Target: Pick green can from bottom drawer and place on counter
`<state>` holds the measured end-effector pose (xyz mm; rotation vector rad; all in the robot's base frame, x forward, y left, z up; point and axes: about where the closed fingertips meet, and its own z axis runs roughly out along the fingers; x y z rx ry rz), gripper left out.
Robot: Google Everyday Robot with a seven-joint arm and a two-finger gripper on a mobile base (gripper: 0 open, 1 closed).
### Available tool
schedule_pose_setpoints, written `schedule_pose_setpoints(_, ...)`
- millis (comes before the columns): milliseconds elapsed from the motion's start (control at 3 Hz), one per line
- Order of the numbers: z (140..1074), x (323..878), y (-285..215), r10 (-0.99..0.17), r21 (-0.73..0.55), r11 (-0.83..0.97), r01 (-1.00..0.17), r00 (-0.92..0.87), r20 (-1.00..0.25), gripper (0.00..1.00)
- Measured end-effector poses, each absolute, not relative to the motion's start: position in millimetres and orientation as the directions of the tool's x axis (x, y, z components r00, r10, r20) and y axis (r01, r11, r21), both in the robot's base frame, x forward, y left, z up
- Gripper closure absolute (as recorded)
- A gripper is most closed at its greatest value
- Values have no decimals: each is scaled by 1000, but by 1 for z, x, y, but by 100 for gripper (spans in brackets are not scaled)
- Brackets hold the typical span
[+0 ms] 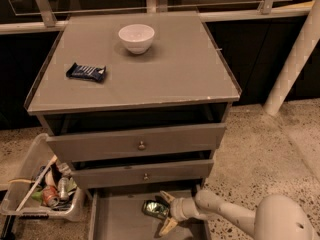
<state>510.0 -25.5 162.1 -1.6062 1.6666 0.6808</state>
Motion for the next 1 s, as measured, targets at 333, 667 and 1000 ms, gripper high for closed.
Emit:
schedule_pose_setpoints(333,153,514,-20,-620,-105,92,-990,26,-784,0)
schedule_pose_setpoints(667,132,529,-31,-644,-98,143,-985,-17,-765,0)
schedule_pose_setpoints(1000,131,531,-33,-646,-101,147,-984,-18,-763,18)
